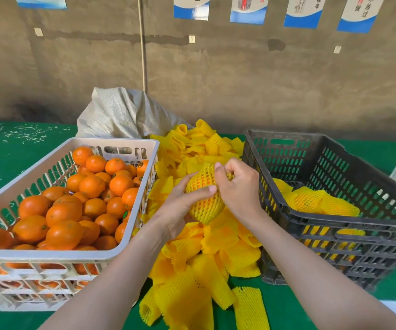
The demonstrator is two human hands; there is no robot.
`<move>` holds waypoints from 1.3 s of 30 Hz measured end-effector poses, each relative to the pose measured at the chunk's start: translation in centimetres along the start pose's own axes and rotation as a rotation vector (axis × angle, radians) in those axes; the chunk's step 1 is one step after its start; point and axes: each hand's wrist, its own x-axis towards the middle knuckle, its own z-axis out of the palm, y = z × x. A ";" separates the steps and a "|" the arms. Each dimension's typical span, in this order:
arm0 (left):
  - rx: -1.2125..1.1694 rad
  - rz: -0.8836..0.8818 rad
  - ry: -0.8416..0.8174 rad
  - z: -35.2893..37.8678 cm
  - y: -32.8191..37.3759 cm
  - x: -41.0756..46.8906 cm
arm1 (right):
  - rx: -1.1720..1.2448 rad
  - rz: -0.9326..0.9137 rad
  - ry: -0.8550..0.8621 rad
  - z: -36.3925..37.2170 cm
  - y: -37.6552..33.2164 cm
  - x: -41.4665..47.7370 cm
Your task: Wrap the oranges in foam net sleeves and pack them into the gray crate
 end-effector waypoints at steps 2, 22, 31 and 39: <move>0.009 0.007 0.002 0.1 0.0 0.0 | -0.007 -0.043 0.023 -0.1 0.0 0.0; 0.117 0.185 0.117 4.7 0.5 2.2 | 0.640 0.553 -0.260 -3.6 0.6 -1.3; 0.216 0.289 0.250 11.1 -0.9 6.5 | 0.134 0.443 -0.051 -10.6 6.4 5.5; 1.146 0.627 -0.108 16.7 -1.8 12.6 | -0.879 0.414 -0.636 -14.4 21.1 12.4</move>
